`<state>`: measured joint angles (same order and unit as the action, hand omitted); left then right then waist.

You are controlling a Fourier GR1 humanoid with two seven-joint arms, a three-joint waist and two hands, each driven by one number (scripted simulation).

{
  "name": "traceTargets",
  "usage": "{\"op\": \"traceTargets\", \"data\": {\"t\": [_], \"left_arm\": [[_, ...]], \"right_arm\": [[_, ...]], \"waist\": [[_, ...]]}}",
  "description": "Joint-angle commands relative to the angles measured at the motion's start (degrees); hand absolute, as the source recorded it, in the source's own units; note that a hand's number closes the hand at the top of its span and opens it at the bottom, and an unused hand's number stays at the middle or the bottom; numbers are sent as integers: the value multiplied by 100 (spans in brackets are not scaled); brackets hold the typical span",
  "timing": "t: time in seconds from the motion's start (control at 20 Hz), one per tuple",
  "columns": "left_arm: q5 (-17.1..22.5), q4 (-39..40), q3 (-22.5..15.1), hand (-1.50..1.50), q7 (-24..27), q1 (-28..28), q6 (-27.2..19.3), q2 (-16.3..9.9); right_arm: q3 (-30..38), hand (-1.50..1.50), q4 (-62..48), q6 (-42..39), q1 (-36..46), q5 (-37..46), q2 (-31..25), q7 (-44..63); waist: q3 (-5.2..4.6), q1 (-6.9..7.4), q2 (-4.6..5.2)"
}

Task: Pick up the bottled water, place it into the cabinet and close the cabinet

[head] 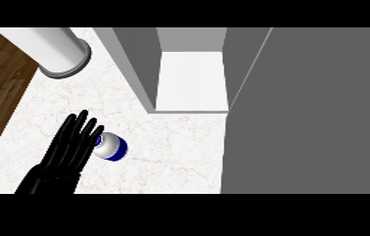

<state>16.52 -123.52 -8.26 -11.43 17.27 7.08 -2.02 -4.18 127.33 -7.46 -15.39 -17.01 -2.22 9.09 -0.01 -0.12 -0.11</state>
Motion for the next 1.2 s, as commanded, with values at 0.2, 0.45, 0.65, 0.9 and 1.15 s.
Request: {"op": "traceTargets", "data": {"t": [0.2,0.45,0.65,0.9,1.15], "left_arm": [[403,-399,190,-150,-264,422,46,-98],[714,-838,508,-150,140,1484,763,-384],[610,-357,636,-150,521,1531,956,-283],[1083,-111,1145,-150,667,1330,1358,-501],[1265,472,1663,-150,964,1133,1520,-527]], "right_arm": [[50,-150,725,-501,-1227,-591,-78,-16],[246,-150,346,-549,-802,-649,-100,-75],[-429,-150,501,-568,-1460,27,213,-517],[-128,-150,412,-853,-1610,-153,92,-649],[-120,-150,0,-1004,-1469,-103,130,-1040]], "waist": [[3,-39,-3],[1,44,-2],[0,16,-4],[0,7,1],[1,10,5]]}}
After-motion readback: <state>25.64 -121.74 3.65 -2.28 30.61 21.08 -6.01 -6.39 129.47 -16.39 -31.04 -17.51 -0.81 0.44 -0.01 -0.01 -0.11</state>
